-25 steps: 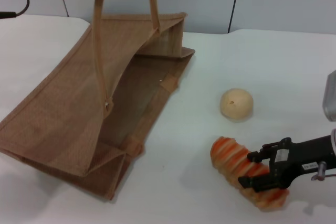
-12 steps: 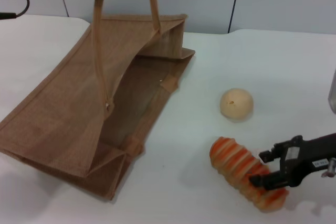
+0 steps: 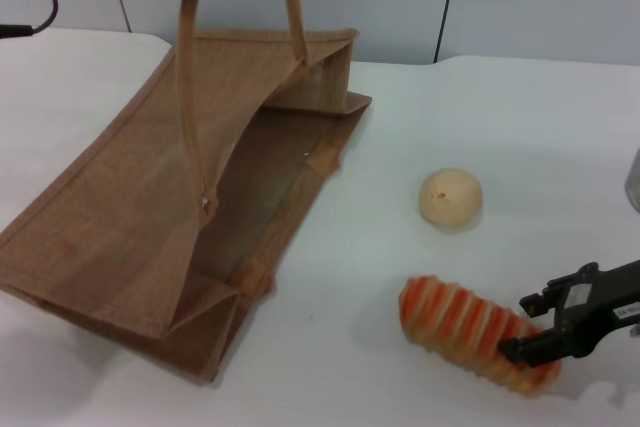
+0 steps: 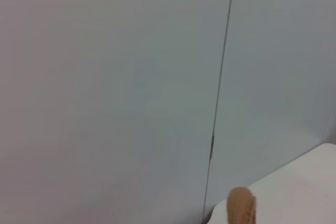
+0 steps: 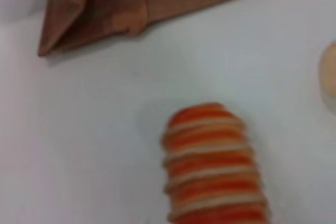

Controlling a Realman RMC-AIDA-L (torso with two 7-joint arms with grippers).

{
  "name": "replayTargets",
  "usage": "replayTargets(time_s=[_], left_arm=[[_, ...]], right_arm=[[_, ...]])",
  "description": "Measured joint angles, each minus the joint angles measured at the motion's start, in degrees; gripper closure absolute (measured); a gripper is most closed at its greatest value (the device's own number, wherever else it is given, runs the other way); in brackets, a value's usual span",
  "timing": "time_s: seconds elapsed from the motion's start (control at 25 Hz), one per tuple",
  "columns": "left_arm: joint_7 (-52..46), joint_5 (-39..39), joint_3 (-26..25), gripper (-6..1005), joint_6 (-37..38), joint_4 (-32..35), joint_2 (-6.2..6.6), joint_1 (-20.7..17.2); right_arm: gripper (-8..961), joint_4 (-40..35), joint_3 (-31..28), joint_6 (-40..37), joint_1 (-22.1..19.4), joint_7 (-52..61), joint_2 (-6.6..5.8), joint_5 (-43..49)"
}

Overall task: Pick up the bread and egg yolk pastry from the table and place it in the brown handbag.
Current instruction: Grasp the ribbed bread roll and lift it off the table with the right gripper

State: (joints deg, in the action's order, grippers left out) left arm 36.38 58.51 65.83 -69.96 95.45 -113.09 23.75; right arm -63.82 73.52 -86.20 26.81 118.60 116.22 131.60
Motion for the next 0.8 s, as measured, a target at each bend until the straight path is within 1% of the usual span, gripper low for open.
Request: replayTargets(time_s=[0.12, 0.52, 0.68, 0.8], left_arm=[[0.0, 0.0, 0.0, 882, 0.0, 0.0, -0.02, 0.0], [0.2, 0.0, 0.1, 882, 0.0, 0.0, -0.11, -0.1], [0.2, 0.0, 0.5, 882, 0.0, 0.0, -0.11, 0.0], [0.3, 0.0, 0.5, 883, 0.0, 0.0, -0.11, 0.1]], right_arm=[[215, -0.1, 0.0, -0.1, 0.5, 0.9, 0.04, 1.5], [214, 0.2, 0.6, -0.9, 1.3, 1.2, 0.09, 1.9], [215, 0.4, 2.0, -1.7, 1.7, 1.4, 0.06, 1.8], [220, 1.7, 3.2, -2.0, 2.8, 1.5, 0.06, 1.9]])
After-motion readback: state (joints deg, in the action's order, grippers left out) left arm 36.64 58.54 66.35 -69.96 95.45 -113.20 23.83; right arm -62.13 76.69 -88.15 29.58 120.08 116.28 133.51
